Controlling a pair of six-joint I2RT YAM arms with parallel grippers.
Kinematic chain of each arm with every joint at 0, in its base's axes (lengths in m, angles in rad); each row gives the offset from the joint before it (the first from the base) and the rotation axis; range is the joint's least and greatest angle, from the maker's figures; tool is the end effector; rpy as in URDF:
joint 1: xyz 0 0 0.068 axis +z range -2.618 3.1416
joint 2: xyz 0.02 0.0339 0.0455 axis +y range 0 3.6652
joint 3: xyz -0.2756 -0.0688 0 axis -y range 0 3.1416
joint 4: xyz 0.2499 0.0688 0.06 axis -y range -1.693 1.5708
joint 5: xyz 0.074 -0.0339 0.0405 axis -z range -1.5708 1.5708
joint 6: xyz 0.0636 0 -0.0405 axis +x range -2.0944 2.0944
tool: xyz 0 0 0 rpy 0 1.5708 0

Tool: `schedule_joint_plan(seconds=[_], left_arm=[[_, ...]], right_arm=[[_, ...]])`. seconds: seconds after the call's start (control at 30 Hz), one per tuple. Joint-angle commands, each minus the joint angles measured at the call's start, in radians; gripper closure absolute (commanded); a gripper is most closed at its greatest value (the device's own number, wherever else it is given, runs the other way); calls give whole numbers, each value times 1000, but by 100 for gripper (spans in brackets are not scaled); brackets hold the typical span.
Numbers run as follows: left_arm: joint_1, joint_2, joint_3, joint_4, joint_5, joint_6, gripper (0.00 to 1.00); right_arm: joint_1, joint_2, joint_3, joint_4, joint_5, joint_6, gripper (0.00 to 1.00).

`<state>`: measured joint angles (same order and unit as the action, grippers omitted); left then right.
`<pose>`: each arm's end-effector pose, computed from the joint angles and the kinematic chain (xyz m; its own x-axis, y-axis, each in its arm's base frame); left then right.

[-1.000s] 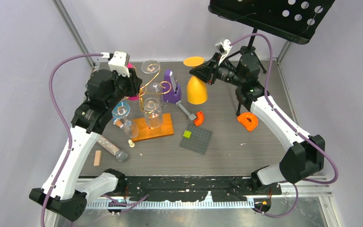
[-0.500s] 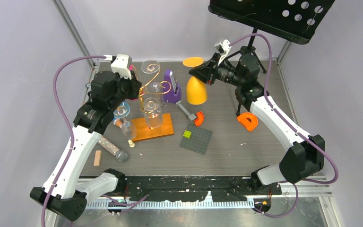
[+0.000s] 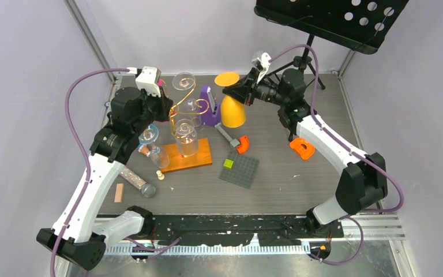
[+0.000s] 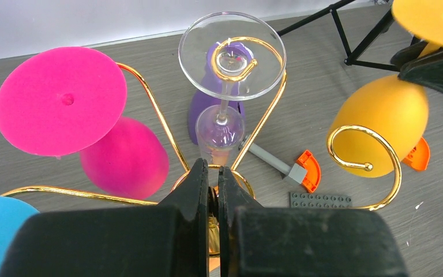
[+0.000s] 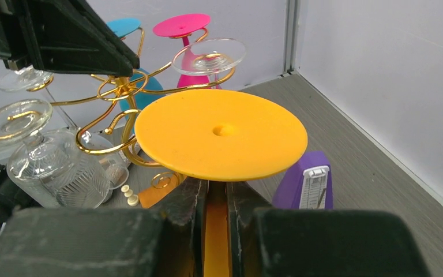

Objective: Place the wine glass upside down on the wine glass rack

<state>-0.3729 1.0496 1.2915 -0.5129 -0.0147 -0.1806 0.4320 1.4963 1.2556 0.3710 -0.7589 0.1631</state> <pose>0.2272 -0.0879 0.4338 -0.3083 -0.0722 -0.9485 0.3006 0.9386 -0.1692 0.3228 0.1970 0.4026 -0.0335 0.1143 -0.9929 -0.9303 0.3595 0.0728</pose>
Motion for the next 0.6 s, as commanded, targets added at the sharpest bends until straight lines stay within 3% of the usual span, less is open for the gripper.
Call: schedule_joint_plan(seconds=[0.0,0.57], left_arm=[[-4,-3,-17,8,10,-3,100],[-4,-14,-37,23,10,-9,100]], right_arm=[[32,25,-22,216,-65,-44,95],[119,190,-44,595,-117,23,95]])
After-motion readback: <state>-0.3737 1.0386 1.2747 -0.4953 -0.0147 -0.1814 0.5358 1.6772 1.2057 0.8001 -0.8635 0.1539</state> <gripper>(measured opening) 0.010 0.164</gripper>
